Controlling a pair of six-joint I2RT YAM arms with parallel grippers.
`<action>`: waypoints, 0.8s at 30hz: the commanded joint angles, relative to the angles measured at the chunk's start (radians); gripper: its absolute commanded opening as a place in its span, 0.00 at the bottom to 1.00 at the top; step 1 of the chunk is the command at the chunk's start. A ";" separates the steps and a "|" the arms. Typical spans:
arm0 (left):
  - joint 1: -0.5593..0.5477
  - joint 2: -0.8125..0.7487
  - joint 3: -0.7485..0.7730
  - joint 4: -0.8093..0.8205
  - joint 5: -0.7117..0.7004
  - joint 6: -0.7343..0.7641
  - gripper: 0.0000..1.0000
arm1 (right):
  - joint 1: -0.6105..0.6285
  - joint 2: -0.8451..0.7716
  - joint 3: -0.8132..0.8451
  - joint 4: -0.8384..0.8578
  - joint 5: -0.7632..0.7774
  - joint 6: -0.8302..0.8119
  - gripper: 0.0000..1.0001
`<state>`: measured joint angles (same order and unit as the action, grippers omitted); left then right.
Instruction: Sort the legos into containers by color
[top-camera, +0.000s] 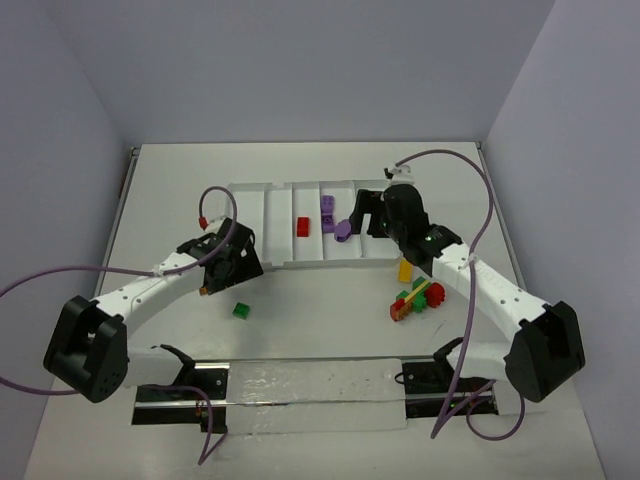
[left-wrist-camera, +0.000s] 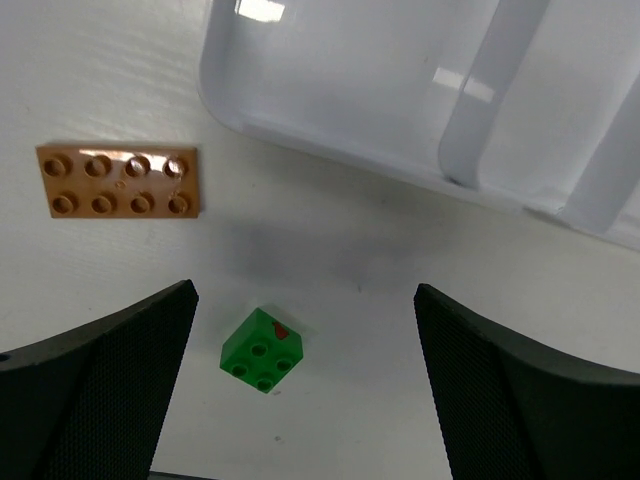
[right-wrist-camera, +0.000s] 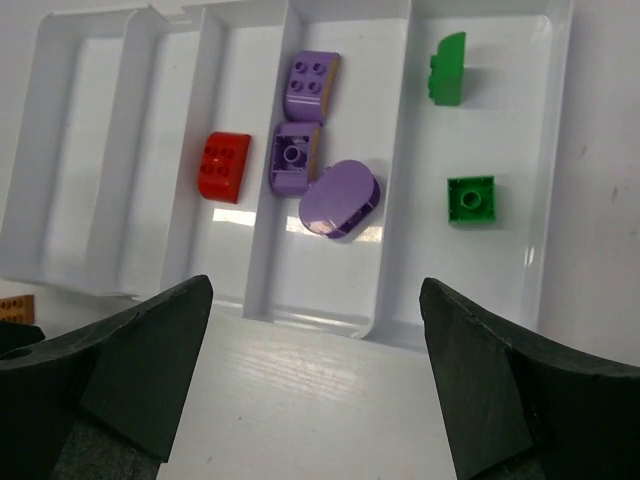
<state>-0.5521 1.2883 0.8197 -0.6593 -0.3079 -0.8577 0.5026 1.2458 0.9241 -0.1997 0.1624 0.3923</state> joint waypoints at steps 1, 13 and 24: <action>-0.065 0.043 -0.052 0.058 0.024 -0.082 0.96 | 0.008 -0.117 -0.049 0.003 0.061 0.030 0.92; -0.171 0.078 -0.098 0.046 -0.020 -0.166 0.77 | 0.016 -0.172 -0.017 -0.085 0.005 0.019 0.92; -0.239 0.034 -0.169 0.030 -0.014 -0.222 0.73 | 0.016 -0.175 -0.025 -0.073 -0.026 0.042 0.92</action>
<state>-0.7696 1.3502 0.6651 -0.6353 -0.3138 -1.0412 0.5110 1.0767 0.8623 -0.2779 0.1654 0.4187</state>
